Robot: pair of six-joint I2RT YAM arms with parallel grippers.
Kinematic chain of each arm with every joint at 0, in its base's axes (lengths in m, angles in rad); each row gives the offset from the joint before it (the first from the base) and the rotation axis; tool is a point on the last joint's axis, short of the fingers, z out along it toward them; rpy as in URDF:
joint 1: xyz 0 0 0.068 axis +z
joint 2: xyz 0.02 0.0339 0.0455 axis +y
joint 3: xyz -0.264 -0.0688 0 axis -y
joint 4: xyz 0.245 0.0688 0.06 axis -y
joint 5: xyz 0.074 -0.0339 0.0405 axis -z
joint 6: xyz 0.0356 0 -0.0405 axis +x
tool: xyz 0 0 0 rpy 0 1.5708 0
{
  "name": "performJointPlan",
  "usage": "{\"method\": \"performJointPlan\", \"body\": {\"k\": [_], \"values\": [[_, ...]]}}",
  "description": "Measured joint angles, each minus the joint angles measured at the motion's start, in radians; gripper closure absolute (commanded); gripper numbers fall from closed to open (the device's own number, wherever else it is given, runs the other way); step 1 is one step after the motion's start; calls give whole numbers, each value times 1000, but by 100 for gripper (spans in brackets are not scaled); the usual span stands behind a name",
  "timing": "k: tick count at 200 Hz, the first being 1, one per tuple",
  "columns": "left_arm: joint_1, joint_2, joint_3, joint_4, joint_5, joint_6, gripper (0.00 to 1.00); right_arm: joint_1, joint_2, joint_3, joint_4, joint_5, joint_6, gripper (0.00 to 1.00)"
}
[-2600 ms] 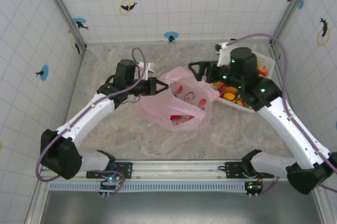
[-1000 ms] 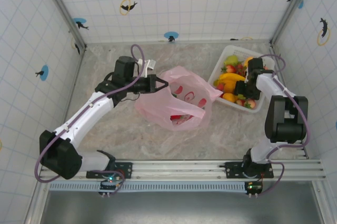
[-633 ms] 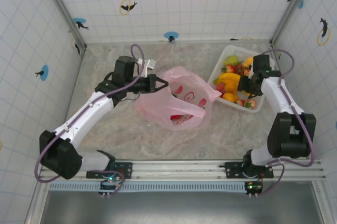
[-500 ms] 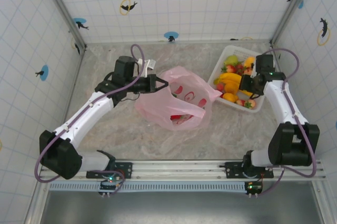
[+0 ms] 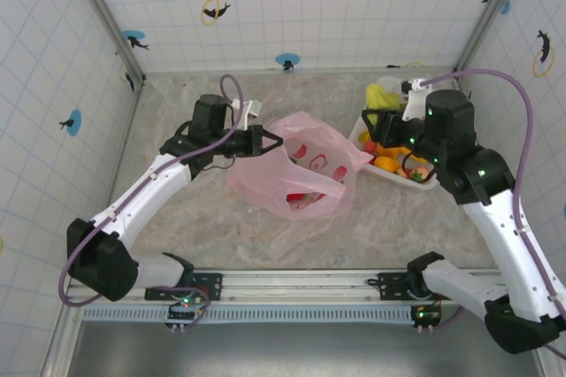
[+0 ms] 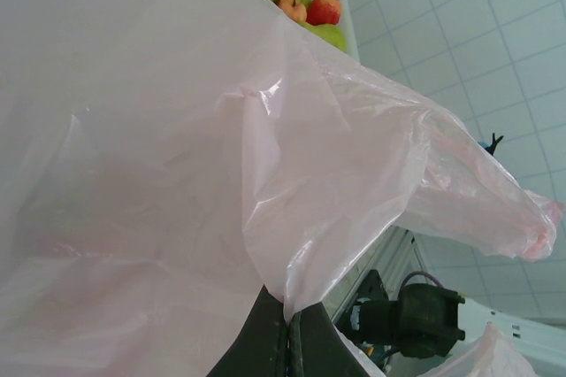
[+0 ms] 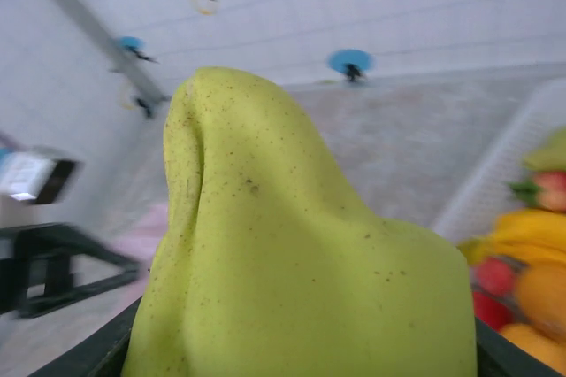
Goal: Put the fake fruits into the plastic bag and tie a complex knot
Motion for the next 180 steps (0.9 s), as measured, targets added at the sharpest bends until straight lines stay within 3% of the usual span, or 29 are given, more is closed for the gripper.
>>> {"method": "performJointPlan", "body": {"k": [41, 76, 107, 180], "values": [[0, 0, 0, 0, 0, 0, 100, 298, 100, 14, 87, 47, 47, 44], [0, 2, 21, -23, 0, 8, 100, 416, 224, -15, 129, 55, 58, 44], [0, 4, 44, -60, 0, 35, 100, 418, 235, -102, 129, 82, 54, 44], [0, 19, 99, -203, 8, 187, 100, 275, 173, -284, 129, 118, -25, 45]]}}
